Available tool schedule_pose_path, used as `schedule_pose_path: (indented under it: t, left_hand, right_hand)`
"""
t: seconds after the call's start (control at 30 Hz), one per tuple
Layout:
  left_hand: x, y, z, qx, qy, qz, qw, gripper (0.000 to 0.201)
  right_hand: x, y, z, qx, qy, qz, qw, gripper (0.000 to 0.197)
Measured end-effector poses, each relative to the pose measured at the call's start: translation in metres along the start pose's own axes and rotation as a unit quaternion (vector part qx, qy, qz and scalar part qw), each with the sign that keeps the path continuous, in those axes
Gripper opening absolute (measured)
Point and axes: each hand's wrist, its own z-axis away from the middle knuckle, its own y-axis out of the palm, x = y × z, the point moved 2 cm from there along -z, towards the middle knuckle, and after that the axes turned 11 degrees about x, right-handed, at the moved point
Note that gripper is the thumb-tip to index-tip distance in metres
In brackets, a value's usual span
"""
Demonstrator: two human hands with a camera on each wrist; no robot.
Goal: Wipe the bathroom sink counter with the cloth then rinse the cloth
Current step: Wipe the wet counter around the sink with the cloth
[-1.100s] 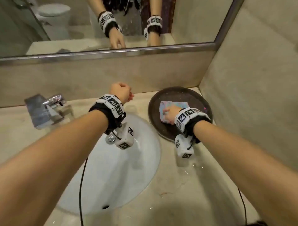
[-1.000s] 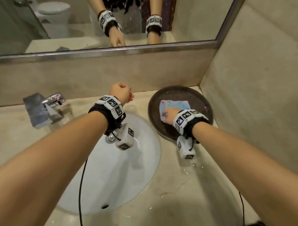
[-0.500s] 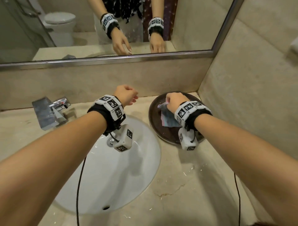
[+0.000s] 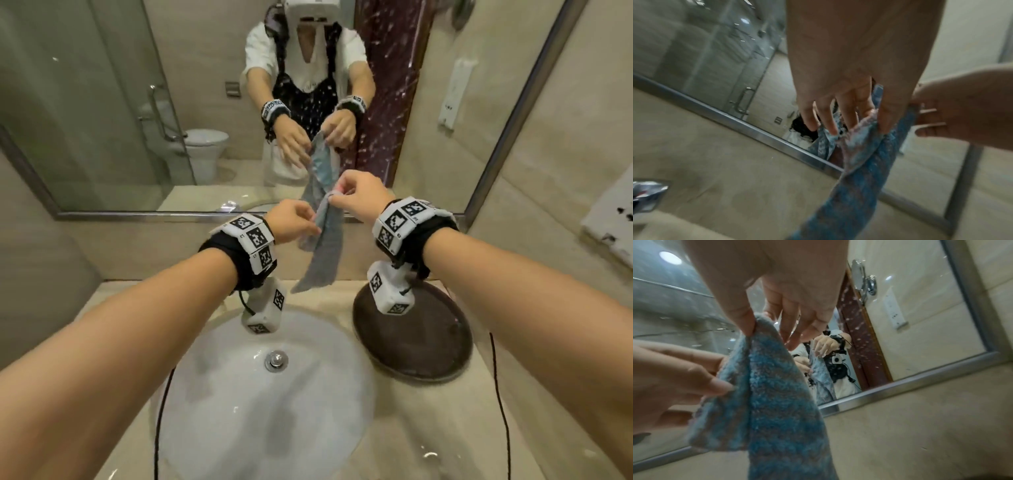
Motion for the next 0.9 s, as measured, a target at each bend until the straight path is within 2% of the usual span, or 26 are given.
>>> schedule_pose_path:
  t: [0.1, 0.2, 0.3, 0.4, 0.5, 0.6, 0.73, 0.8, 0.9]
  left_hand:
    - [0.007, -0.038, 0.023, -0.084, 0.001, 0.019, 0.996, 0.03]
    - [0.02, -0.079, 0.052, -0.173, -0.005, 0.026, 0.985, 0.03]
    - [0.041, -0.115, 0.08, -0.243, -0.033, 0.029, 0.969, 0.027]
    - [0.067, -0.14, 0.111, -0.291, -0.068, 0.037, 0.953, 0.026]
    - [0.097, -0.157, 0.141, -0.297, -0.104, 0.028, 0.949, 0.015]
    - [0.126, -0.168, 0.168, -0.284, -0.137, 0.01, 0.949, 0.003]
    - [0.168, -0.182, 0.209, -0.252, -0.193, -0.017, 0.948, 0.017]
    - [0.189, -0.187, 0.226, -0.237, -0.219, -0.019, 0.946, 0.018]
    - [0.217, -0.194, 0.245, -0.252, -0.236, -0.01, 0.939, 0.02]
  right_hand:
    - [0.03, 0.009, -0.011, -0.008, -0.035, -0.004, 0.999, 0.031]
    - [0.065, 0.029, -0.022, 0.006, -0.072, 0.009, 0.997, 0.027]
    - [0.097, 0.058, -0.033, 0.062, -0.101, 0.01, 0.993, 0.02]
    - [0.125, 0.088, -0.038, 0.128, -0.094, 0.02, 0.987, 0.037]
    - [0.147, 0.123, -0.039, 0.2, -0.066, 0.062, 0.976, 0.053]
    - [0.167, 0.156, -0.039, 0.242, -0.061, 0.107, 0.962, 0.057]
    - [0.197, 0.2, -0.035, 0.307, -0.085, 0.164, 0.934, 0.055]
    - [0.209, 0.22, -0.036, 0.334, -0.089, 0.172, 0.922, 0.054]
    - [0.222, 0.247, -0.043, 0.329, -0.099, 0.156, 0.926, 0.045]
